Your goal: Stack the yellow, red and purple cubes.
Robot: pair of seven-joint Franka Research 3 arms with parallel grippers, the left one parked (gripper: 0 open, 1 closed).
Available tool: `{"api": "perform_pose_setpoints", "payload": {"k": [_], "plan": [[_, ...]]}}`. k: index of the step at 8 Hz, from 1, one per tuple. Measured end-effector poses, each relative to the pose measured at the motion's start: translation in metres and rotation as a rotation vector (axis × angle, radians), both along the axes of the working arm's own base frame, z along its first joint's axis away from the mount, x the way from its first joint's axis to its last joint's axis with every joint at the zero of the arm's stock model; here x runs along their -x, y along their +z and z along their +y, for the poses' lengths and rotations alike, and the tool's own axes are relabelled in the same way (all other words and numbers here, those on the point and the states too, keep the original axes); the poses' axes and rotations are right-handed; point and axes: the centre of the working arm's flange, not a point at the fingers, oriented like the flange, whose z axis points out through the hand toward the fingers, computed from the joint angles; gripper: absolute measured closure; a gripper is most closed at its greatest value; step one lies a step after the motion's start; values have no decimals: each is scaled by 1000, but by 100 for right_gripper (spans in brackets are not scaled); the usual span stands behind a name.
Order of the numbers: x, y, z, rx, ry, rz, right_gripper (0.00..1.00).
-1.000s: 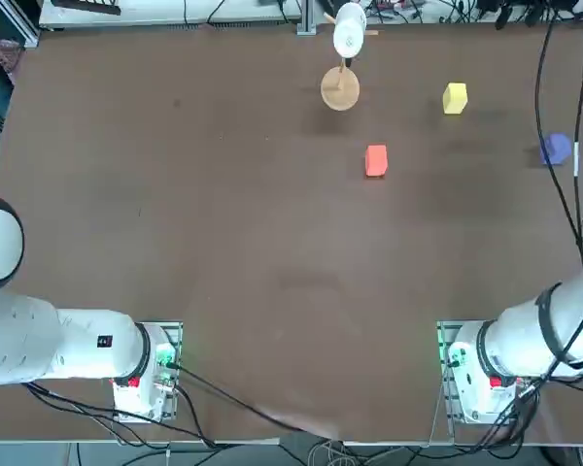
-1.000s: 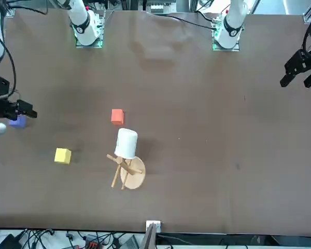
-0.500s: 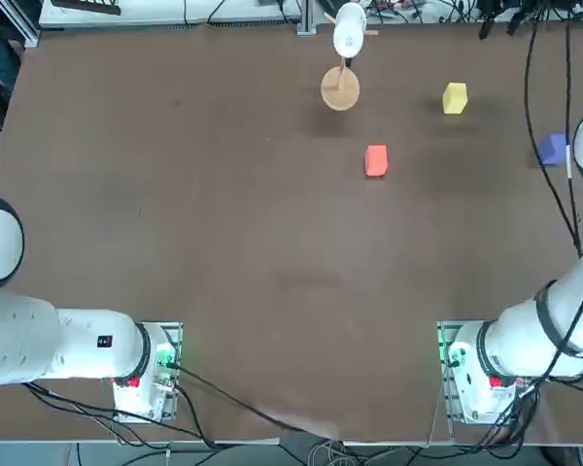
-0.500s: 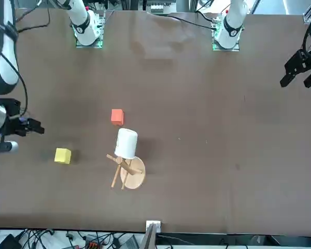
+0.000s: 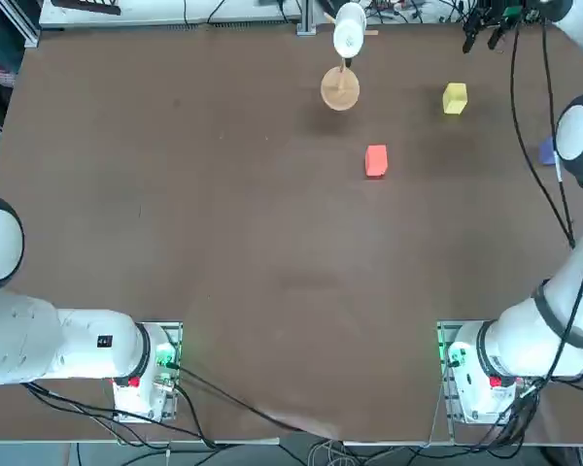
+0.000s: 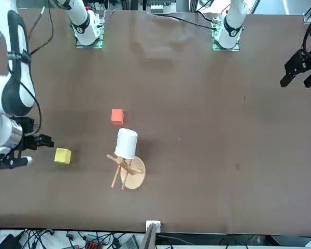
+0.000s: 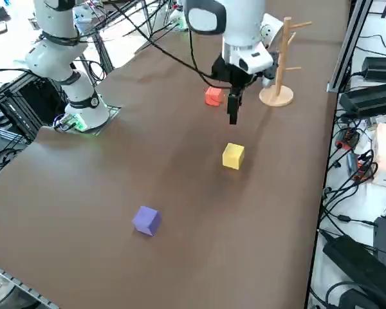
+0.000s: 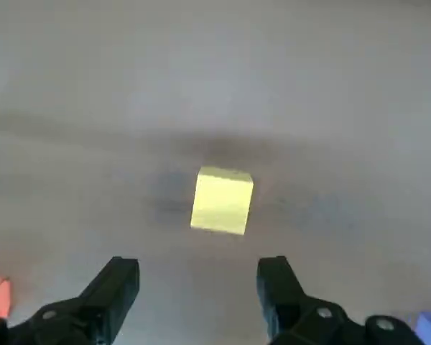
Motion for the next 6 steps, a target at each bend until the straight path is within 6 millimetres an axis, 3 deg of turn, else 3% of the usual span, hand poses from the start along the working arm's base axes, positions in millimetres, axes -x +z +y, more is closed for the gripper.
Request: {"api": "perform_pose_setpoints", "payload": {"k": [3, 6], "plan": [[-8, -51, -1, 4, -8, -65, 0], [-3, -80, -1, 5, -11, -72, 0]]}}
